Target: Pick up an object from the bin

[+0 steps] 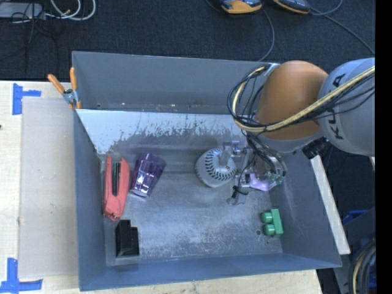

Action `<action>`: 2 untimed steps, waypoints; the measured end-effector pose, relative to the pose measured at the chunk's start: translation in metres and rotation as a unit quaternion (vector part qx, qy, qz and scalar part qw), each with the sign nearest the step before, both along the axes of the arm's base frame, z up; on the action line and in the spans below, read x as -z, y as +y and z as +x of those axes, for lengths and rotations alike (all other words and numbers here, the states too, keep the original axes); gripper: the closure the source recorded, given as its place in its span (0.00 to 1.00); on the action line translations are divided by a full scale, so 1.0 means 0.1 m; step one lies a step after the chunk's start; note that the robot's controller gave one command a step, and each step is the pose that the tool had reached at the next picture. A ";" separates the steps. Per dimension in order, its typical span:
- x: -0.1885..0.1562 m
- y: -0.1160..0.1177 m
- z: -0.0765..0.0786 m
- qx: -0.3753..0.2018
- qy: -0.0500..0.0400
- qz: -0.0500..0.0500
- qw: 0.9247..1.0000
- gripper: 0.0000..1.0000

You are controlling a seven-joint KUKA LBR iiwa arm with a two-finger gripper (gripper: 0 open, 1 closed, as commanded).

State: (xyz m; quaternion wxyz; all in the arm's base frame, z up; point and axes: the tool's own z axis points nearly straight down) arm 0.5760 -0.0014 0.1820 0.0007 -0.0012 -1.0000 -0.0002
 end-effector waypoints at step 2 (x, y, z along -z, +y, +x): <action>0.59 -0.30 0.27 0.062 0.001 0.000 0.998 0.00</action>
Offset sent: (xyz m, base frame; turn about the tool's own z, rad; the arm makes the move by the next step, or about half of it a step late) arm 0.0356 0.1277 -0.0373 0.2700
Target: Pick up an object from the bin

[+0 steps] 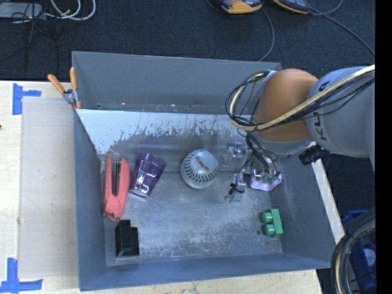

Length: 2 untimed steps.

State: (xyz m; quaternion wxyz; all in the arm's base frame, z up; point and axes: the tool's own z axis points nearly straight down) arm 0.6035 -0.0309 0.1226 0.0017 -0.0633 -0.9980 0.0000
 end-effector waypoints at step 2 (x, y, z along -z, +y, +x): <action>0.56 -1.07 0.18 0.015 0.001 -0.001 1.000 0.00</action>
Offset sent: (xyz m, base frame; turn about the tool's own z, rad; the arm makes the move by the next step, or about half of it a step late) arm 0.0189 -0.1047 -0.0526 0.0255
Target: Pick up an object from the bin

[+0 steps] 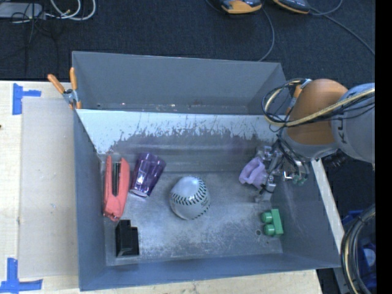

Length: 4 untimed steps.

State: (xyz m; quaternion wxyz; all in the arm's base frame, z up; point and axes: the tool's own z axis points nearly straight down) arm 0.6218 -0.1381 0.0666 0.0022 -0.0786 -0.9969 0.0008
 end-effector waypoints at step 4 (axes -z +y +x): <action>-0.10 -0.14 -0.06 0.024 -0.002 0.002 1.000 1.00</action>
Offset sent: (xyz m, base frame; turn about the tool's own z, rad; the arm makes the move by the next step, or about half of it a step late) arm 0.0000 0.0000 0.0000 0.0000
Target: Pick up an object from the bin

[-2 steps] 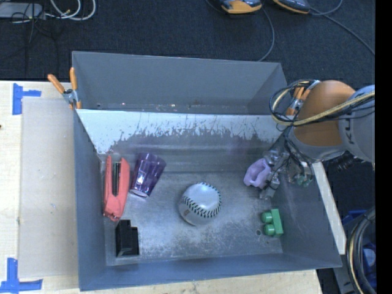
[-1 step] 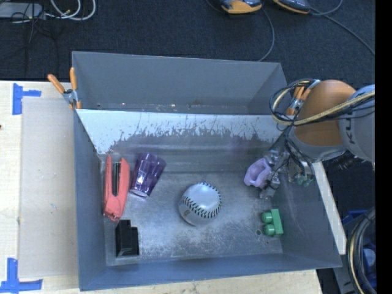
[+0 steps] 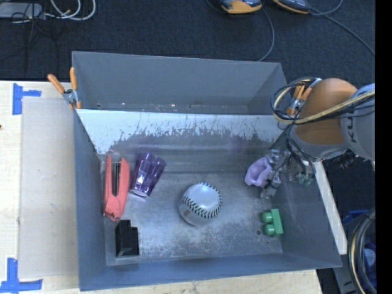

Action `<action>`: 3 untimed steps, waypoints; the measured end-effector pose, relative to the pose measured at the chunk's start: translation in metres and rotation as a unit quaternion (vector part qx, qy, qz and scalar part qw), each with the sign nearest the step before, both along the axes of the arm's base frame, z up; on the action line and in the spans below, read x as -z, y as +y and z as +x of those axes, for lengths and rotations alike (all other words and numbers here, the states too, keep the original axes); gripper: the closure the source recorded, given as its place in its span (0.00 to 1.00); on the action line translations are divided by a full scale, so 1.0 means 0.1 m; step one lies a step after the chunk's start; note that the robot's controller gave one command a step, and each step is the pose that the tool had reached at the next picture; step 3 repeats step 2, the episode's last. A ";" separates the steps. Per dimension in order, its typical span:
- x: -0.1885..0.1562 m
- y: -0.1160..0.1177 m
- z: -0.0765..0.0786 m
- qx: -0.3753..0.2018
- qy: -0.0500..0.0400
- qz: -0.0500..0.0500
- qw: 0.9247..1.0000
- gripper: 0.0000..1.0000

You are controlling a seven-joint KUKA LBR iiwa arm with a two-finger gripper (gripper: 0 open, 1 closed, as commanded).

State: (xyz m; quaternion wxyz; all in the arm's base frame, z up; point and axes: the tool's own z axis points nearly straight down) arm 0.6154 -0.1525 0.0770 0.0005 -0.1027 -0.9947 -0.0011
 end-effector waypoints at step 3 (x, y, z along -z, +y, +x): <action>-0.19 0.00 0.00 0.000 0.000 0.000 1.000 1.00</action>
Offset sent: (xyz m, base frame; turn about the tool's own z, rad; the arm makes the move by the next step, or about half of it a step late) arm -0.0001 -0.0001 0.0377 0.0000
